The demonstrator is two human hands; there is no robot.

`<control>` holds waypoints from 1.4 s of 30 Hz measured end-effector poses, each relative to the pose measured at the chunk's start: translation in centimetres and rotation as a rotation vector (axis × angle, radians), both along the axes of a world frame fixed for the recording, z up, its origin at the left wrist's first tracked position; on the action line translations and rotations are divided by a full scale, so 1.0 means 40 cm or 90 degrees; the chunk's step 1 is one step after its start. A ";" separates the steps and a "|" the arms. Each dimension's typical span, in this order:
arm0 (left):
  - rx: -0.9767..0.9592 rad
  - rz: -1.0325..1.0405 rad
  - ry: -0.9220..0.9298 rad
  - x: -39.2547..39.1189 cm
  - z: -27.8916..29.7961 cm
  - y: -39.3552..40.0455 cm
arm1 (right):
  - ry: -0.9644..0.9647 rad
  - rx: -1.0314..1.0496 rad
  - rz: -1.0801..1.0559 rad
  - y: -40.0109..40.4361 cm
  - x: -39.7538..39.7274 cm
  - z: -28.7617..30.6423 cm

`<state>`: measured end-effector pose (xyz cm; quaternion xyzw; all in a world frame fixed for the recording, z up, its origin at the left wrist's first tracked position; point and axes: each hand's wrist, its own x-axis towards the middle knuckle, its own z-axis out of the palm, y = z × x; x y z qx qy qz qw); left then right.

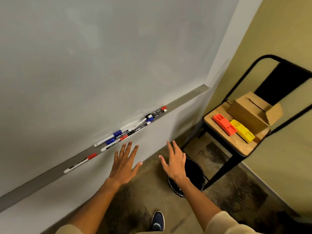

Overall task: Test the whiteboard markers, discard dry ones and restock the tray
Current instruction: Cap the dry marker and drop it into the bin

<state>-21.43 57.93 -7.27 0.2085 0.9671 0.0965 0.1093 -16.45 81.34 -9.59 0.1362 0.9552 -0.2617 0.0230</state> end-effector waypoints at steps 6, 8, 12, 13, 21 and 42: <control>0.020 0.097 0.039 0.027 0.036 -0.187 | 0.011 -0.014 0.150 -0.233 -0.071 0.037; 0.025 0.128 0.055 0.039 0.047 -0.255 | 0.021 -0.008 0.202 -0.306 -0.089 0.055; 0.027 0.195 0.058 0.068 0.059 -0.403 | 0.045 0.020 0.289 -0.448 -0.120 0.075; 0.026 0.210 0.055 0.073 0.061 -0.431 | 0.052 0.021 0.303 -0.473 -0.126 0.076; 0.034 0.283 0.051 0.132 0.065 -0.596 | -0.015 0.132 0.436 -0.657 -0.162 0.088; 0.164 0.285 -0.050 0.227 0.089 -0.799 | -0.073 0.254 0.465 -0.837 -0.215 0.089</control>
